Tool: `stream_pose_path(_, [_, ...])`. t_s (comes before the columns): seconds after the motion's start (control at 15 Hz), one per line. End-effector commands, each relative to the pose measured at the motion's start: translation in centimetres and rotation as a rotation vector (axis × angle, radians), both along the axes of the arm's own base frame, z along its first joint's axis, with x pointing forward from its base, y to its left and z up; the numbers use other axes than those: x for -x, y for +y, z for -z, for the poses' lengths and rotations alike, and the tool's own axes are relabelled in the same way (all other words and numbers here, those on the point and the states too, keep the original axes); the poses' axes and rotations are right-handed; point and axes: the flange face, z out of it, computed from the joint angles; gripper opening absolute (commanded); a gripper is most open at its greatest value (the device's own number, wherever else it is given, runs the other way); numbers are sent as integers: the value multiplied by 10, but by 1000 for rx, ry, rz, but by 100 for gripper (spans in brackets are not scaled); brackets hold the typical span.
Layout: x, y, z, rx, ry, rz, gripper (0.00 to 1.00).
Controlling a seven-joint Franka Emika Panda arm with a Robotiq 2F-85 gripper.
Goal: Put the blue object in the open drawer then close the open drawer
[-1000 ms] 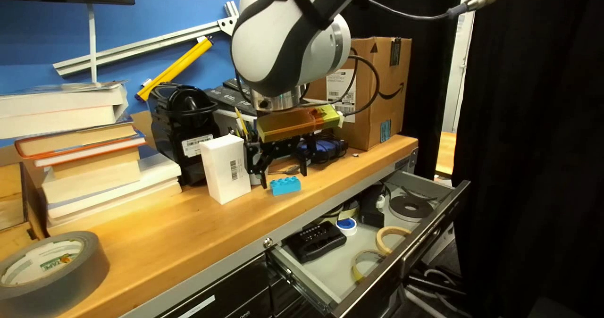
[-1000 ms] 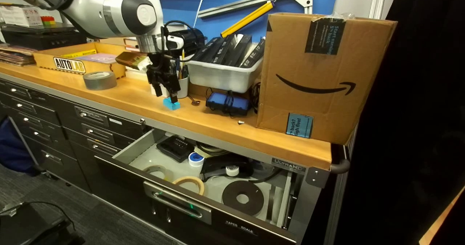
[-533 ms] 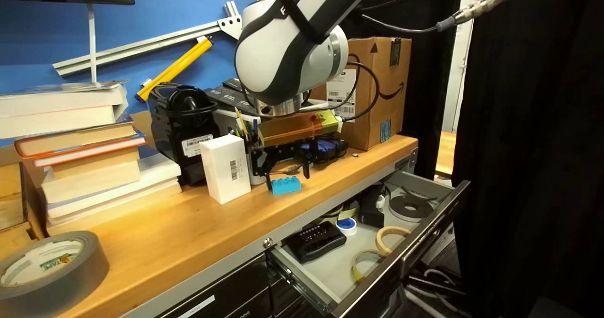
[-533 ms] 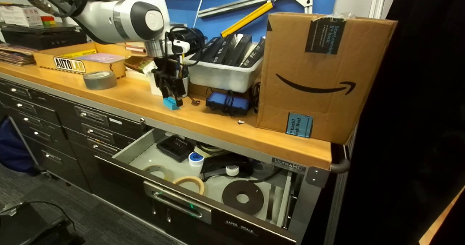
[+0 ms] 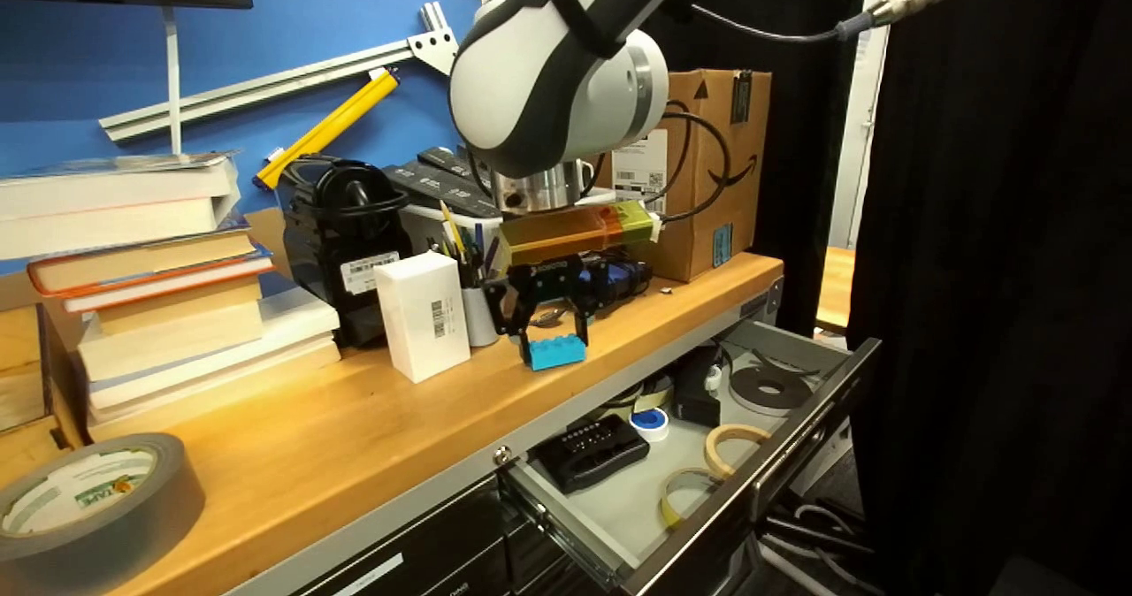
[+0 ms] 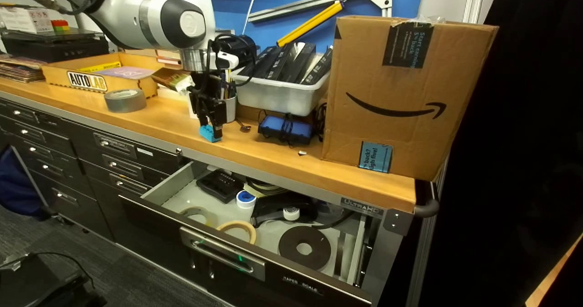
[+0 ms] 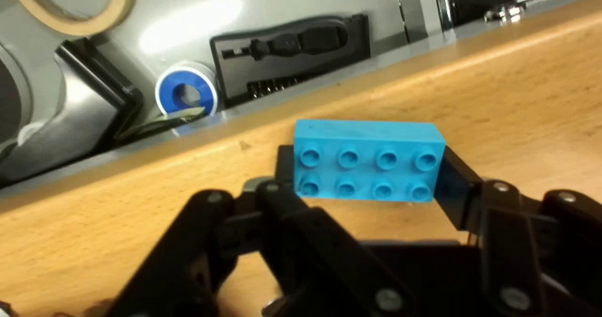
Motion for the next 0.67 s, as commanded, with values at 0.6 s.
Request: stream_pose_path(0.6, [106, -97, 51, 91, 113, 202, 46])
